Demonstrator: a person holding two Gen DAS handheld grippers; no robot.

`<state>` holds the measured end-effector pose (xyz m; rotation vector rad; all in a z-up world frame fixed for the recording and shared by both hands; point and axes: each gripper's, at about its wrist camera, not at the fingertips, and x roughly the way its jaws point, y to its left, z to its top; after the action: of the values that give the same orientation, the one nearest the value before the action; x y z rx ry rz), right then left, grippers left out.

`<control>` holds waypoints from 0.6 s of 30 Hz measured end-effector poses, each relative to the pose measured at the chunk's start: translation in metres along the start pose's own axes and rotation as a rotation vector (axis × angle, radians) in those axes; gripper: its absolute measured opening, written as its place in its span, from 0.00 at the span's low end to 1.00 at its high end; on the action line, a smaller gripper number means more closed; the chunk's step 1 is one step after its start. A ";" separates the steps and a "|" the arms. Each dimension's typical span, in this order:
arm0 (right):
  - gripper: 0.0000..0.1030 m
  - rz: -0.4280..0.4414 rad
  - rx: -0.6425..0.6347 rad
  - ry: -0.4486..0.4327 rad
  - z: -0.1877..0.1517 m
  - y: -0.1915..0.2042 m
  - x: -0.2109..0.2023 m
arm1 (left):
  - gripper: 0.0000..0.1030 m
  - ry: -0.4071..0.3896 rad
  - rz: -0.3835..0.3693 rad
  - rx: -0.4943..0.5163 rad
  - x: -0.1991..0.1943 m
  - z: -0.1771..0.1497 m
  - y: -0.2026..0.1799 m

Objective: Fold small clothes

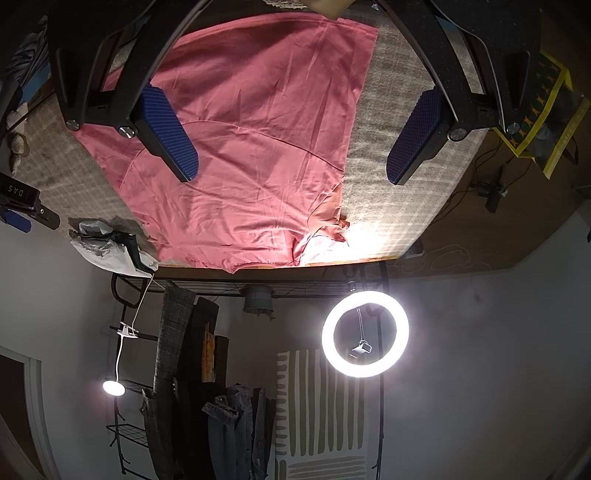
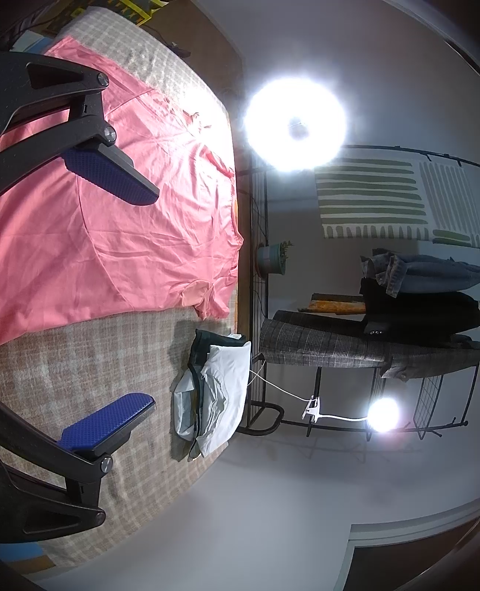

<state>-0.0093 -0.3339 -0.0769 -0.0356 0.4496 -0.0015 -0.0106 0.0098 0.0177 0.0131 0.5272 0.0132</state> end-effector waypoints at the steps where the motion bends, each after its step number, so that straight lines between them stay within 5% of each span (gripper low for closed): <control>1: 1.00 0.001 0.000 0.000 0.000 0.000 0.000 | 1.00 0.000 -0.001 0.000 0.000 -0.001 0.000; 18: 1.00 0.007 -0.005 0.002 0.003 0.007 0.004 | 1.00 -0.001 -0.002 -0.004 0.001 -0.002 0.002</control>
<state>-0.0049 -0.3268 -0.0763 -0.0390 0.4514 0.0068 -0.0111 0.0119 0.0153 0.0082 0.5258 0.0119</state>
